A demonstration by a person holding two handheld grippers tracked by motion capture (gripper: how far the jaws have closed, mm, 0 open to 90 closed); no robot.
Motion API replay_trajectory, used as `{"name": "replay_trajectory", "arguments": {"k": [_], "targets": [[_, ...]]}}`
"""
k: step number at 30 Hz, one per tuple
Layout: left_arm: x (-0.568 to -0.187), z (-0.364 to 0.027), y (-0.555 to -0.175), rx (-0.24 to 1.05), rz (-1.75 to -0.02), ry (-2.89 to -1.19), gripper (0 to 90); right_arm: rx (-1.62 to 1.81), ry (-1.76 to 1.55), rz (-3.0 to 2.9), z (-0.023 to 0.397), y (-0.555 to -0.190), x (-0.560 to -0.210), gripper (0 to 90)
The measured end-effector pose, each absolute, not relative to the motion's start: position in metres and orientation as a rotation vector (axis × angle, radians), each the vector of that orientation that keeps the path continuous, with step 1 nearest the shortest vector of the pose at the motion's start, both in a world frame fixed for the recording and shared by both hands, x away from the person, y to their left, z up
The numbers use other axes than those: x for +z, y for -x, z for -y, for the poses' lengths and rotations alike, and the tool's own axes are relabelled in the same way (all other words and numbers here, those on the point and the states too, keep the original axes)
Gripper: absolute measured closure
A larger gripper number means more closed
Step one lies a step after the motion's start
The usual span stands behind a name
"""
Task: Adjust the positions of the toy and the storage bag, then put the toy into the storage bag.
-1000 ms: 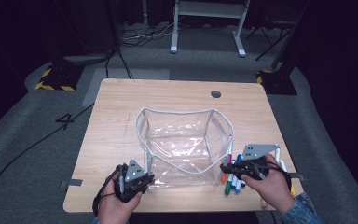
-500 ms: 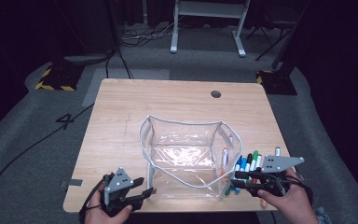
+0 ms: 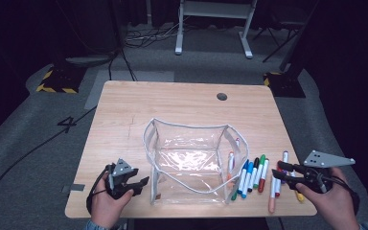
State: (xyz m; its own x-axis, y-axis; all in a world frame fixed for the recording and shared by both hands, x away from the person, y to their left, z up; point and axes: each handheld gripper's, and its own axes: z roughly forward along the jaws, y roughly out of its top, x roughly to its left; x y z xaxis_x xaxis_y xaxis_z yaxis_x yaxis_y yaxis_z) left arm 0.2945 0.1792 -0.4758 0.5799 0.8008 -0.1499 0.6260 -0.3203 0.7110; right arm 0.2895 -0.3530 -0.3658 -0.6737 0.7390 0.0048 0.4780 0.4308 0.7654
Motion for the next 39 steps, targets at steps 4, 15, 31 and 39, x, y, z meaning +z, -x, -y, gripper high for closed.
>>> {"name": "replay_trajectory", "arguments": {"k": [4,15,31,39], "targets": [[-0.489,-0.17,-0.305,0.292,-1.116,-2.122,44.5,1.002,-1.14,-2.327,0.374,-0.295,-0.376,58.1],[-0.495,-0.152,-0.309,0.235,-1.012,-2.16,51.5,0.719,-1.369,-2.306,0.423,-0.312,-0.423,53.0],[-0.498,-0.14,-0.312,0.234,-0.948,-2.162,49.3,0.529,-1.528,-2.369,0.432,-0.333,-0.46,59.6],[-0.499,-0.141,-0.312,0.242,-0.937,-2.16,47.6,0.397,-1.621,-2.349,0.424,-0.35,-0.468,73.9]]}}
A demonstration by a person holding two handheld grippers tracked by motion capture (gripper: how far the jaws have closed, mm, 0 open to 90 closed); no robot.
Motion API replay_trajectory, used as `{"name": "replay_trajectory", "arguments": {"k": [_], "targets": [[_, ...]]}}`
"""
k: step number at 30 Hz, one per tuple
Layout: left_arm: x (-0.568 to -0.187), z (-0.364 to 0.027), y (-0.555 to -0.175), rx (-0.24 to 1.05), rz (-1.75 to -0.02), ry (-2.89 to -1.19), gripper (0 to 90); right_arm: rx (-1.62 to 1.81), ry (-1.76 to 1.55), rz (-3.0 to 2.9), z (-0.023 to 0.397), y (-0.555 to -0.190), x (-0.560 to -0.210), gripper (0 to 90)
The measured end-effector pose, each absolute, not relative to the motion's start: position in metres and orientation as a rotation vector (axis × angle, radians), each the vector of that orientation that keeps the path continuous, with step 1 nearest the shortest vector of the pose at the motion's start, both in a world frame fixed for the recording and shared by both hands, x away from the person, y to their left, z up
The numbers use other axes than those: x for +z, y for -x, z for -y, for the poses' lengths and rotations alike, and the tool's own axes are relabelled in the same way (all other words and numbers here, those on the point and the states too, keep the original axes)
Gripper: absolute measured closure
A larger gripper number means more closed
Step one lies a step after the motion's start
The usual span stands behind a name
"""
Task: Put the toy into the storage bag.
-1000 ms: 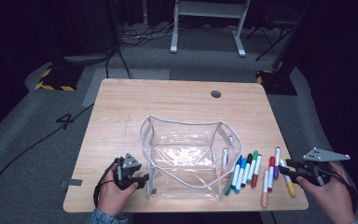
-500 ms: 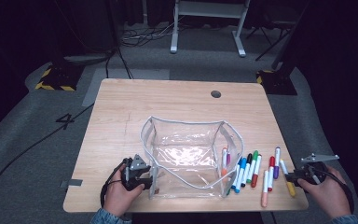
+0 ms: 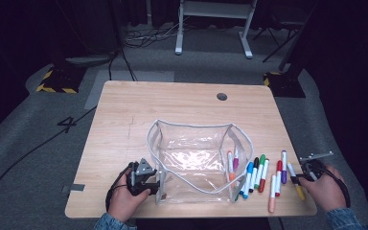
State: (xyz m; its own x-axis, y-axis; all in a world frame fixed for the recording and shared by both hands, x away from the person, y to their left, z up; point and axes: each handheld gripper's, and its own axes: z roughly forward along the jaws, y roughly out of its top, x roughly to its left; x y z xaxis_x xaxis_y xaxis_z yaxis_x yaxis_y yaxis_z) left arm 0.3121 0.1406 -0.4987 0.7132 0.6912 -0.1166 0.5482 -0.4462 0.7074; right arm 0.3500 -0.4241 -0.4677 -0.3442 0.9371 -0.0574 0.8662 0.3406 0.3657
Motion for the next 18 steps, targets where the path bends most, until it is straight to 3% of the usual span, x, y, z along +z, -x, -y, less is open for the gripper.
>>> {"name": "replay_trajectory", "arguments": {"k": [9,18], "targets": [[-0.501,-0.143,-0.315,0.234,-0.939,-2.149,41.0,0.404,-1.675,-2.31,0.426,-0.347,-0.462,77.0],[-0.501,-0.137,-0.318,0.242,-0.901,-2.16,42.2,0.535,-1.528,-2.33,0.418,-0.338,-0.414,77.0]]}}
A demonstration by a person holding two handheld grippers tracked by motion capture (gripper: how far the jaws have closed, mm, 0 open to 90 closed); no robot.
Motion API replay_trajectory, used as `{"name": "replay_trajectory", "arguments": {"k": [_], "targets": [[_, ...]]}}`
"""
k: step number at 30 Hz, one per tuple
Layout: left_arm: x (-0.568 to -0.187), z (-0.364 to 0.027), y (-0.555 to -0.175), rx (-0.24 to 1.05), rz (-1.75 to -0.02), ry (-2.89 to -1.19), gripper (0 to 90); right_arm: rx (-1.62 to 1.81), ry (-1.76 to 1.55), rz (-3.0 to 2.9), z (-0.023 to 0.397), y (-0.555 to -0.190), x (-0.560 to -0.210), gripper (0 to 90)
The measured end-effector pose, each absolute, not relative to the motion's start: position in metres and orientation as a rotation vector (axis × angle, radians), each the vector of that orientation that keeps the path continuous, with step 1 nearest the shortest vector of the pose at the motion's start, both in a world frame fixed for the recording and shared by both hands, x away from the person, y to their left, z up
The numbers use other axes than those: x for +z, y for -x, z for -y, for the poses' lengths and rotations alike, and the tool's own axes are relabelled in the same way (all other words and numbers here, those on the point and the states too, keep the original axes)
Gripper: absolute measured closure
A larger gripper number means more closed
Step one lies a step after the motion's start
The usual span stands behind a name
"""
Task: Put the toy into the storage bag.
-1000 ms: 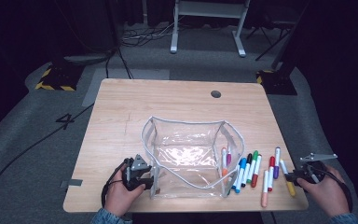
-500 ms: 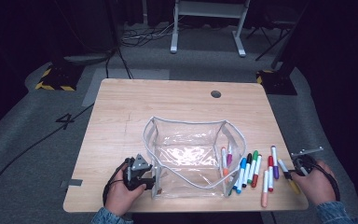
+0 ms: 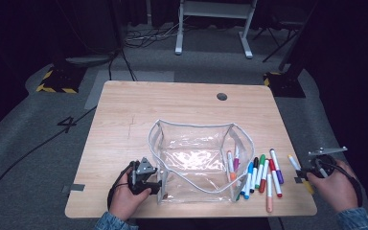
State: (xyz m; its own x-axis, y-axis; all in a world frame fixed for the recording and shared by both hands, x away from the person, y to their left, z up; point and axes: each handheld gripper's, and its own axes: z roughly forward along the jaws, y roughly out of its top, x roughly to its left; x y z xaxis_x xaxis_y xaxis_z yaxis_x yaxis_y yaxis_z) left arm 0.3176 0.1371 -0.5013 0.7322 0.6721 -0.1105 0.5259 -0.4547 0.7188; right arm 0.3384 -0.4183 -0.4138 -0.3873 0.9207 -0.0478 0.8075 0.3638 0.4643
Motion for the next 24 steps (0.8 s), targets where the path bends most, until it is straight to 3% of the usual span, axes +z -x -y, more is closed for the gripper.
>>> {"name": "replay_trajectory", "arguments": {"k": [11,16,24], "targets": [[-0.5,-0.132,-0.319,0.273,-0.876,-2.178,41.4,0.648,-1.276,-2.429,0.376,-0.332,-0.345,77.0],[-0.503,-0.136,-0.315,0.292,-0.903,-2.185,34.0,0.691,-1.124,-2.493,0.345,-0.333,-0.313,77.0],[-0.504,-0.149,-0.308,0.336,-0.961,-2.194,29.3,0.744,-0.952,-2.581,0.303,-0.337,-0.282,77.0]]}}
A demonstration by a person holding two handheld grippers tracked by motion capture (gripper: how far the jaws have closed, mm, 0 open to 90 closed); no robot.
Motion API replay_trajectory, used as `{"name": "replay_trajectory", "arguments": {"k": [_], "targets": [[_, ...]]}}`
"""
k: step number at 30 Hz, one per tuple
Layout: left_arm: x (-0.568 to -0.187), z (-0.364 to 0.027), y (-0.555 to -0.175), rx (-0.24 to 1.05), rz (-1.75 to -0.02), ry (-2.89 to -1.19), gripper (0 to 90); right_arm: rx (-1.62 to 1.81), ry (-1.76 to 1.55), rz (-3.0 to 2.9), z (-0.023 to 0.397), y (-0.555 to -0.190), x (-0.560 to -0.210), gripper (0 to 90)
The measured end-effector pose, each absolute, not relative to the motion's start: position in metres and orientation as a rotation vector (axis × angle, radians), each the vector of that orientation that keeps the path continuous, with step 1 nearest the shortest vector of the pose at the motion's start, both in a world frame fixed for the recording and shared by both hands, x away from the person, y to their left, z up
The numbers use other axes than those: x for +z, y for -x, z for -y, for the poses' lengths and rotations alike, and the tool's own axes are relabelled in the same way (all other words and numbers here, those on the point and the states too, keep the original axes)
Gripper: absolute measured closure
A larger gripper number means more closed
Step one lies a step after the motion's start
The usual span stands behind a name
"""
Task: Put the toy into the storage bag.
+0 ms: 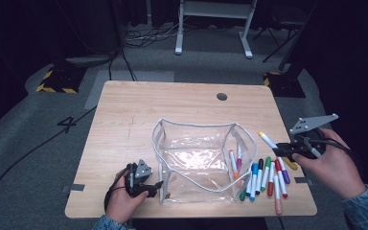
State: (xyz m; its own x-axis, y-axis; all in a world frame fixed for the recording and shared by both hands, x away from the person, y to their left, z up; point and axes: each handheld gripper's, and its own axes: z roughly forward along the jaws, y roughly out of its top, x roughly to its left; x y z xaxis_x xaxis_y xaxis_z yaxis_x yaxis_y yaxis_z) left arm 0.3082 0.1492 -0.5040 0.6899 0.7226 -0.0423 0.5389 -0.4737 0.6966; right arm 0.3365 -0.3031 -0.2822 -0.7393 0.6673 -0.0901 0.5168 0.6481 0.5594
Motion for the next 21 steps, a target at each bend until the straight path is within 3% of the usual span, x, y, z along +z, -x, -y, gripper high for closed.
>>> {"name": "replay_trajectory", "arguments": {"k": [12,21], "targets": [[-0.508,-0.166,-0.31,0.379,-1.033,-2.194,24.5,0.779,-0.692,-2.71,0.232,-0.34,-0.252,77.0],[-0.513,-0.171,-0.312,0.405,-1.025,-2.174,21.5,0.74,-0.532,-2.826,0.185,-0.346,-0.255,76.9]]}}
